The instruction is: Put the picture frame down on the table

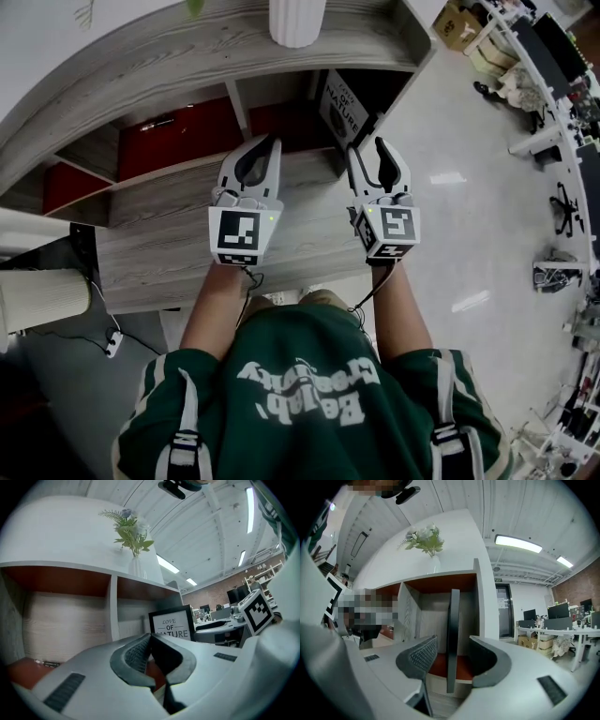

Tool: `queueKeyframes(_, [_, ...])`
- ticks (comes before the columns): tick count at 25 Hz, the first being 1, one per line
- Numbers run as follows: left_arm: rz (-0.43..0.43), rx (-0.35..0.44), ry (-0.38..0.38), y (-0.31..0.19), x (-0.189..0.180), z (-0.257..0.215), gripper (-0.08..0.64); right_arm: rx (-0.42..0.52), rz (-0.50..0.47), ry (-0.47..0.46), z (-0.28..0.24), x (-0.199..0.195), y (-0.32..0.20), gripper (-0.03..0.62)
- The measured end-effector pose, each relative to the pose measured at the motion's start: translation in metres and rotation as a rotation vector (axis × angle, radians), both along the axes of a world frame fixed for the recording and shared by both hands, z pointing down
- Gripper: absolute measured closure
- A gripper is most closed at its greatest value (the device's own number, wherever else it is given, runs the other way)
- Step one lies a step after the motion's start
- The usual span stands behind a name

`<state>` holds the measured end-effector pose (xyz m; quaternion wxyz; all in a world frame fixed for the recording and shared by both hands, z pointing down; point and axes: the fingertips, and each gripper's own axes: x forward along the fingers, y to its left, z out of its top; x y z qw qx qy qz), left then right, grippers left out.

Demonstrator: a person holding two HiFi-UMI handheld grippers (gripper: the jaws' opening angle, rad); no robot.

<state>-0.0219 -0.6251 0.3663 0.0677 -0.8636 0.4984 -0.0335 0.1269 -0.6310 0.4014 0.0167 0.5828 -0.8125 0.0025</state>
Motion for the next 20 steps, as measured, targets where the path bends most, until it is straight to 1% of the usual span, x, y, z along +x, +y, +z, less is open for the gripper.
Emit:
queueKeyframes(6, [0.03,0.008,0.005,0.043,-0.027,0.007,0.541,0.016,0.036,0.01,0.004,-0.021,0.052,0.393])
queueKeyframes(11, [0.057,0.013,0.0,0.077,-0.037,-0.001,0.541,0.018,0.047,0.017,-0.004,-0.034,0.093,0.393])
queueKeyframes(12, [0.064,0.014,0.0,0.085,-0.041,0.0,0.541,0.016,0.042,0.021,-0.003,-0.04,0.101,0.403])
queueKeyframes(13, [0.07,0.014,-0.001,0.092,-0.045,0.002,0.541,0.015,0.036,0.028,-0.001,-0.046,0.11,0.502])
queueKeyframes(14, [0.075,0.013,-0.002,0.099,-0.048,0.003,0.541,0.019,0.031,0.037,-0.001,-0.05,0.119,0.549])
queueKeyframes(18, [0.085,0.005,-0.005,0.122,-0.058,0.01,0.541,0.049,0.025,0.089,-0.004,-0.064,0.149,0.555])
queueKeyframes(20, [0.085,0.0,-0.01,0.134,-0.063,0.011,0.541,0.058,0.016,0.098,-0.009,-0.071,0.162,0.557])
